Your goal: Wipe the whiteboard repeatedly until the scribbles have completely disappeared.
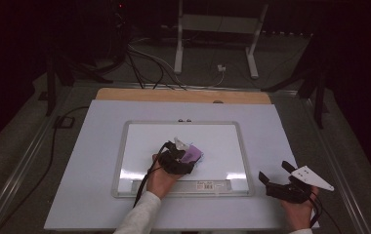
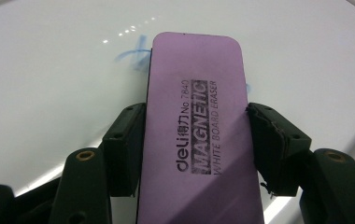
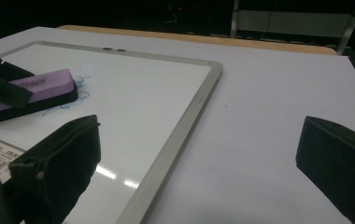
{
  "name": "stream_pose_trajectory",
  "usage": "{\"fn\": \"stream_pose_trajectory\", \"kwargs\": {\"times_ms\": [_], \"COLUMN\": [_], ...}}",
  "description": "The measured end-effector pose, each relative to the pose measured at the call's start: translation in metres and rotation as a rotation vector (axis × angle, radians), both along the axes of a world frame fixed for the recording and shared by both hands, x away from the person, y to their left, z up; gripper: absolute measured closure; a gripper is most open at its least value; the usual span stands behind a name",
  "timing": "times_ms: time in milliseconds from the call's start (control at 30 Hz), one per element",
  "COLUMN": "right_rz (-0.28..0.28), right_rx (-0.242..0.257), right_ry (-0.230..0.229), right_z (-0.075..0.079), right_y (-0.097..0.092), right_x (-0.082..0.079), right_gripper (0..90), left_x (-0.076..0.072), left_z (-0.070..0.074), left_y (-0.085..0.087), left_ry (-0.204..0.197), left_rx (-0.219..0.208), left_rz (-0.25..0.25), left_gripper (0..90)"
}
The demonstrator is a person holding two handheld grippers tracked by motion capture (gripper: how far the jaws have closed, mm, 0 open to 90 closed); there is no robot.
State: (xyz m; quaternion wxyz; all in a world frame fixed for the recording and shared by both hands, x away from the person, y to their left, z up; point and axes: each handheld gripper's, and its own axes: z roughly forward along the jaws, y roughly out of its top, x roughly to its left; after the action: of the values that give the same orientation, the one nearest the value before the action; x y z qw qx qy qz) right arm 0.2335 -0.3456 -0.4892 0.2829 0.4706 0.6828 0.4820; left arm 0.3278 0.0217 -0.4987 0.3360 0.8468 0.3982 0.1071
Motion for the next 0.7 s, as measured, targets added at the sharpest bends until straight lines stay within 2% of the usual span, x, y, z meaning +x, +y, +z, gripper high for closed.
{"fn": "stream_pose_trajectory", "kwargs": {"times_ms": [133,200,467,567,700], "right_rz": [0.002,0.001,0.000,-0.001,0.000], "right_rx": [0.000,-0.001,-0.001,0.000,-0.001], "right_ry": [-0.001,0.000,0.001,0.001,0.000], "right_z": [0.000,0.000,0.000,0.000,0.000], "right_y": [0.000,0.000,0.000,0.000,0.000], "right_x": [0.000,0.000,0.000,0.000,0.000], "right_gripper": [0.4,0.4,0.4,0.4,0.4], "left_x": [0.001,0.005,0.030,0.039,0.046], "left_z": [0.000,0.000,-0.001,-0.001,-0.001], "left_y": [0.002,0.006,0.030,0.035,0.034], "left_ry": [-0.005,-0.007,-0.002,-0.003,-0.001], "left_rx": [0.003,0.002,0.009,0.008,0.016], "left_rz": [-0.009,0.017,0.194,0.235,0.250], "left_gripper": [41.7,41.7,41.7,41.7,41.7]}}
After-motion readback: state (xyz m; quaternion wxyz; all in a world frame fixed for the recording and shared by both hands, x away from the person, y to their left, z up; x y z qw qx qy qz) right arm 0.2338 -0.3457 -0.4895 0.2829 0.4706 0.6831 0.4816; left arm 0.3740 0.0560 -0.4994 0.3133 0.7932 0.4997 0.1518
